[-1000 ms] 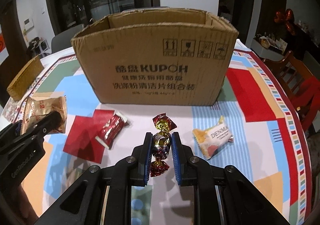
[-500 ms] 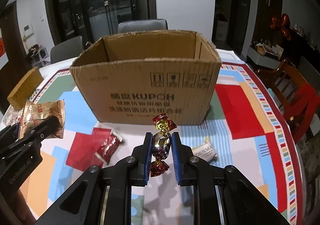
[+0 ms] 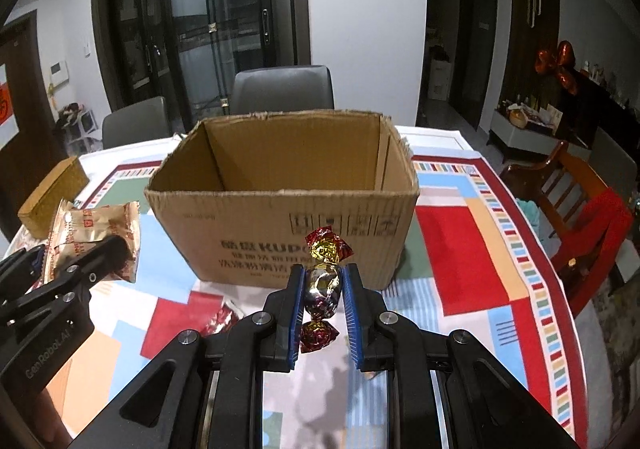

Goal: Organize snacks
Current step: 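Lift the pastry bag and red-gold candy and carry both over the box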

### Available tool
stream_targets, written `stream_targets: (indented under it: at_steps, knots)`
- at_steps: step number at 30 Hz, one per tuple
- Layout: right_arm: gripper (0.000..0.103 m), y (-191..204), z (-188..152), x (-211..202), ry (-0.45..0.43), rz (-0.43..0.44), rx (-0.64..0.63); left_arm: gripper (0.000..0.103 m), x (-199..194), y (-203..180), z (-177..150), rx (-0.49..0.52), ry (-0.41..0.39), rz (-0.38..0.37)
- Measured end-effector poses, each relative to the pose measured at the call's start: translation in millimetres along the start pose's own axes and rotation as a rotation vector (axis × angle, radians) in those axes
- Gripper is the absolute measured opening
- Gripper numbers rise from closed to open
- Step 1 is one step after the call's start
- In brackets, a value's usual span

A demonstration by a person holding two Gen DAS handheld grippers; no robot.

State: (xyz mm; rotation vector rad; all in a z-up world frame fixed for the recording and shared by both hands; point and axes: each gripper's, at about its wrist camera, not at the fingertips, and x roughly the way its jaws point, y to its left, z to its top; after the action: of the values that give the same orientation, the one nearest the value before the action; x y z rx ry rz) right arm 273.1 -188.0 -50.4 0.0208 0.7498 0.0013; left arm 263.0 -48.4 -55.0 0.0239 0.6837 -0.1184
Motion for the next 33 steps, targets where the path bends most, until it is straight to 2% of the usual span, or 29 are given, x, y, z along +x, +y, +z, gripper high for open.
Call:
stream_targets:
  at_steps: [16, 33]
  knots:
    - [0.02, -3, 30, -12, -0.063, -0.001, 0.002, 0.042, -5, -8, 32, 0.018, -0.059, -0.031]
    - [0.02, -10, 62, -12, -0.113, -0.013, 0.001, 0.042, 9, -11, 57, 0.054, -0.084, -0.048]
